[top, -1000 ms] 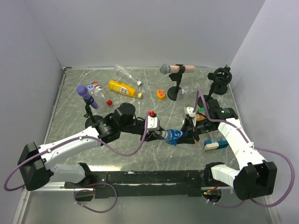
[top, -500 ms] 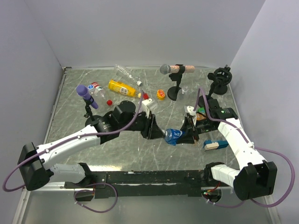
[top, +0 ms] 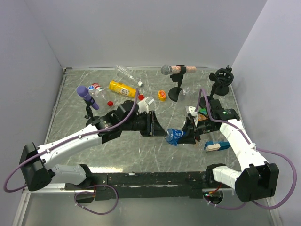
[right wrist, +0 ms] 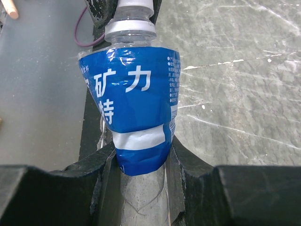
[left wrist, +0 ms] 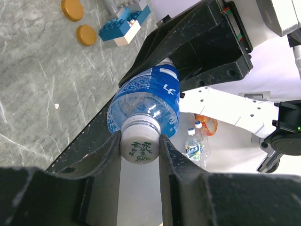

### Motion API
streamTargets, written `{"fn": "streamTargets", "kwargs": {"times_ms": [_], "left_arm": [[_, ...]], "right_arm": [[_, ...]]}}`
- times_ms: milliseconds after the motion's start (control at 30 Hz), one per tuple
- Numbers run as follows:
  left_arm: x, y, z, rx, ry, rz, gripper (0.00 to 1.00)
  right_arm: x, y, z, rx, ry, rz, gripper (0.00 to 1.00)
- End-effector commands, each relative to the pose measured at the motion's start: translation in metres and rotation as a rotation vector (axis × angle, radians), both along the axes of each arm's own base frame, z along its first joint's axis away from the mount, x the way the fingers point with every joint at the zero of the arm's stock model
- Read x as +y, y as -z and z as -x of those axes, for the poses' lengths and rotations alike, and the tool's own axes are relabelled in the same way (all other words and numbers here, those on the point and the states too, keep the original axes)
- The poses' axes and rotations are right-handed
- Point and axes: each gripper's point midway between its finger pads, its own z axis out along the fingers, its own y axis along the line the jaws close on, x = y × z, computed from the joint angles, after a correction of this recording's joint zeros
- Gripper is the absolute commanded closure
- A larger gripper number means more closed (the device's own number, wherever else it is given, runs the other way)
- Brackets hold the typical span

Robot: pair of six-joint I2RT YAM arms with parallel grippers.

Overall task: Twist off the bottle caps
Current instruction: Unscrew the bottle cap from the plastic bottle.

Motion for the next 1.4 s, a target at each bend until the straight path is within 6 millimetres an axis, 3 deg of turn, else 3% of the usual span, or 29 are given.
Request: {"fn": "streamTargets", "kwargs": {"times_ms": [0,133,200,267,333,400,567,933,1100,1200,1367], "left_arm": [[-0.006,-0.043,-0.003,-0.056,0.000,0.131,0.98],[0.000,-0.044,-0.007,-0.094,-0.012,0.127,0.94],[0.001,-0.043,-0.006,-0.106,-0.009,0.131,0.87],[0.002,-0.041,-0.005,-0.106,-0.001,0.141,0.70],[0.004,-0.040,-0.005,-0.116,0.007,0.146,0.45],[0.005,-0.039,-0.003,-0.128,0.023,0.147,0.26],[0.018,-0.044,-0.002,-0.259,0.051,0.137,0.01],[0.068,-0.056,-0.001,-0.697,0.047,0.061,0.03],[0.086,-0.063,0.015,-1.046,0.140,0.101,0.03],[0.093,-0.060,0.019,-1.317,0.198,0.101,0.03],[0.086,-0.049,0.008,-1.468,0.249,0.038,0.03]], "right_arm": [[-0.001,0.002,-0.007,-0.056,0.002,0.009,0.84],[-0.001,0.002,-0.008,-0.049,-0.003,0.007,0.84],[-0.001,0.003,-0.008,-0.051,-0.001,0.009,0.84],[-0.001,0.003,-0.008,-0.053,-0.001,0.010,0.84],[-0.001,0.004,-0.008,-0.045,-0.001,0.011,0.84],[-0.001,0.004,-0.009,-0.045,0.000,0.009,0.84],[-0.001,0.004,-0.008,-0.042,-0.003,0.010,0.84],[-0.001,0.003,-0.008,-0.043,-0.004,0.010,0.84],[-0.001,0.003,-0.008,-0.047,-0.005,0.008,0.84],[-0.001,0.003,-0.007,-0.053,-0.008,0.006,0.84],[-0.001,0.003,-0.006,-0.059,-0.012,0.003,0.84]]}}
